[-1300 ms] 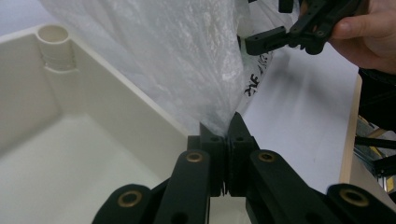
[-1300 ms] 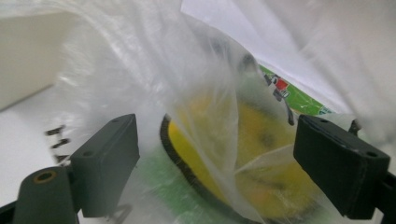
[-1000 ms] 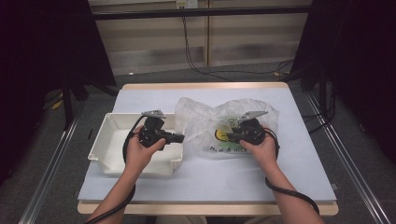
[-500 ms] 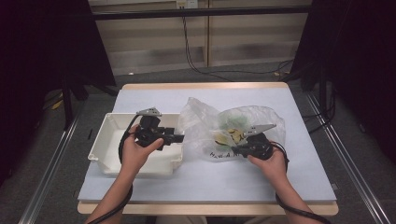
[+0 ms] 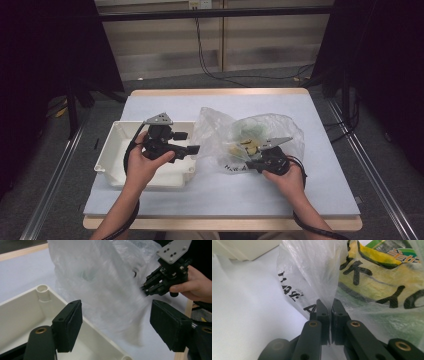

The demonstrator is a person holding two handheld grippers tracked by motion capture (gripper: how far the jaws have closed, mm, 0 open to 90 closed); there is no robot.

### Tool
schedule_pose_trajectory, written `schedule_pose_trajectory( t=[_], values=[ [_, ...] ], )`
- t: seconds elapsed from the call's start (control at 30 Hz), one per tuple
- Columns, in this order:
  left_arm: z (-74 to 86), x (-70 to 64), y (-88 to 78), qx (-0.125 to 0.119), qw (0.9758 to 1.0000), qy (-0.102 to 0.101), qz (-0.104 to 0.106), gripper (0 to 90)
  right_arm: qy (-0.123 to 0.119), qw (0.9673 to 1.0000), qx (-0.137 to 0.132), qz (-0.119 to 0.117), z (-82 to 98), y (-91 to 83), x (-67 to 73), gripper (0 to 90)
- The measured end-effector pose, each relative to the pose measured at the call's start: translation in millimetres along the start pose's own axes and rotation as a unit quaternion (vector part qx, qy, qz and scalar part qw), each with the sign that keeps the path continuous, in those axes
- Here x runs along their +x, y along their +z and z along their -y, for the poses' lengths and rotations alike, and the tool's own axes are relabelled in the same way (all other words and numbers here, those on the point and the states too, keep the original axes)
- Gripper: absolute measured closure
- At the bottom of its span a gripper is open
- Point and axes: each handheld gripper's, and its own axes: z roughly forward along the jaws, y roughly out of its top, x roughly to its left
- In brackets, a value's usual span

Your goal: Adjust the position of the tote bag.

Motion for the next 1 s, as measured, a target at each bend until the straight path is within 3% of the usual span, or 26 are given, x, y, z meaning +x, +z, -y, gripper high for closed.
schedule_pose_trajectory(
  t=[0.07, 0.17, 0.27, 0.33, 0.4, 0.5, 0.6, 0.73, 0.93, 1.0],
  values=[
    [-0.2, -3.6, 3.1, 0.006, 1.0, 0.0, 0.006, 29.7, -0.001, 1.0, 0.003, 0.001, 0.0, 0.3, 1.2, 86.9],
    [0.7, -3.4, 6.3, 0.022, 0.9997, 0.005, -0.004, 33.9, -0.001, 1.0, 0.007, -0.001, -0.3, -0.1, 2.9, 87.1],
    [0.3, -3.2, 6.8, 0.02, 0.9998, 0.0, -0.003, 41.6, 0.0, 1.0, 0.004, -0.005, -0.2, -0.2, 3.3, 87.3],
    [-0.4, -3.9, 7.1, 0.025, 0.9996, 0.006, -0.012, 46.1, 0.0, 1.0, 0.006, -0.007, -0.2, 1.1, 3.6, 87.3],
    [-0.1, -4.0, 6.8, 0.029, 0.9994, 0.006, -0.017, 57.9, -0.001, 1.0, 0.008, -0.002, -0.2, 2.8, 3.6, 87.2],
    [0.8, -3.0, 6.2, 0.036, 0.9988, 0.015, -0.032, 64.3, 0.001, 1.0, 0.008, -0.005, 0.0, 3.4, 2.9, 87.2],
    [4.3, 5.4, 3.0, 0.042, 0.9983, 0.002, -0.041, 70.7, 0.001, 1.0, 0.006, -0.002, 0.2, 2.1, 1.2, 86.9],
    [7.3, 8.3, -1.0, 0.037, 0.9982, -0.007, -0.046, 69.1, 0.004, 1.0, 0.003, -0.006, 0.9, 1.5, -0.4, 86.9],
    [7.7, 7.5, -10.5, 0.021, 0.9986, -0.015, -0.047, 54.7, 0.002, 1.0, 0.003, -0.006, -1.7, 2.4, 0.6, 86.8],
    [7.4, 6.7, -14.0, 0.017, 0.9987, -0.014, -0.046, 54.9, -0.001, 1.0, 0.002, -0.003, -2.8, 3.0, 1.4, 86.8]
  ],
)
